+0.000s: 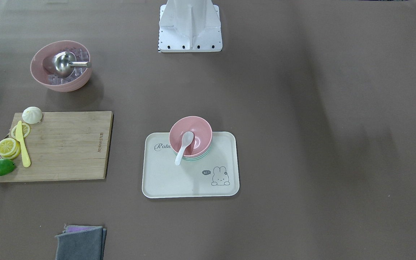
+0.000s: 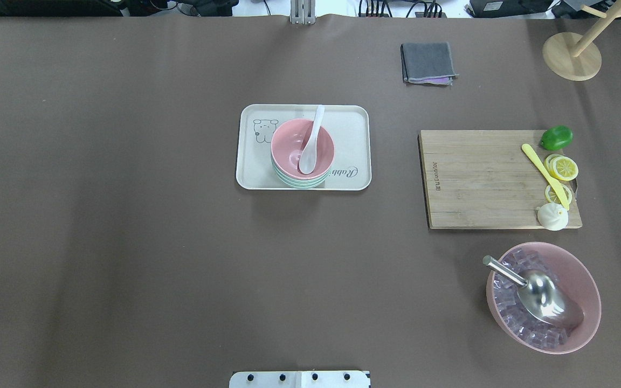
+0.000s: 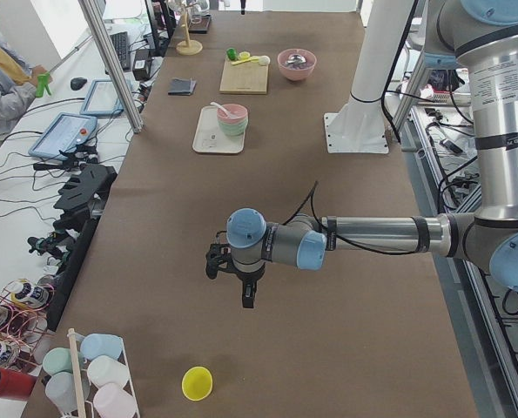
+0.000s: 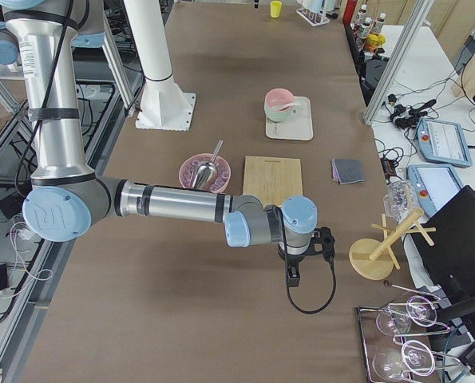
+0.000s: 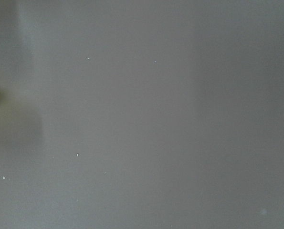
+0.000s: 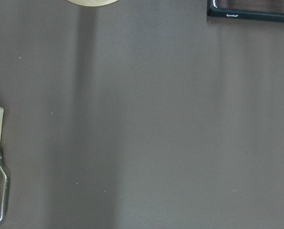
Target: Stack pink bowl on green and place spoon
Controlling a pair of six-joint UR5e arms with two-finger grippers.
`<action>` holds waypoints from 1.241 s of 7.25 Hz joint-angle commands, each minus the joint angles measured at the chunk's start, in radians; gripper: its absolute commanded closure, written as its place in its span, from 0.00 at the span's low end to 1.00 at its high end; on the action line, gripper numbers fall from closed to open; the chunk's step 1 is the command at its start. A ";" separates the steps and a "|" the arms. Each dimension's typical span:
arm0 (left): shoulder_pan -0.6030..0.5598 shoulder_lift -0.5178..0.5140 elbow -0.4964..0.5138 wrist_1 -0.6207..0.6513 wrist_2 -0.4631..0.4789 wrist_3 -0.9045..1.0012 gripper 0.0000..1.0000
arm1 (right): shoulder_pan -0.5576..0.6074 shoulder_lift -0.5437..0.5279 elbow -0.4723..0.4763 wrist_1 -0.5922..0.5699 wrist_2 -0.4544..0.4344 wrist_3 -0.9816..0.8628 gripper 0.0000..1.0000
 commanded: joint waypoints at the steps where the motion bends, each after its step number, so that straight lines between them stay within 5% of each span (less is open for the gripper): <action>1: -0.025 -0.007 0.023 0.010 -0.018 -0.015 0.02 | 0.000 0.002 0.006 -0.003 0.001 -0.001 0.00; 9: -0.025 -0.016 0.039 -0.006 -0.012 -0.001 0.02 | -0.045 0.011 0.012 -0.033 -0.025 -0.010 0.00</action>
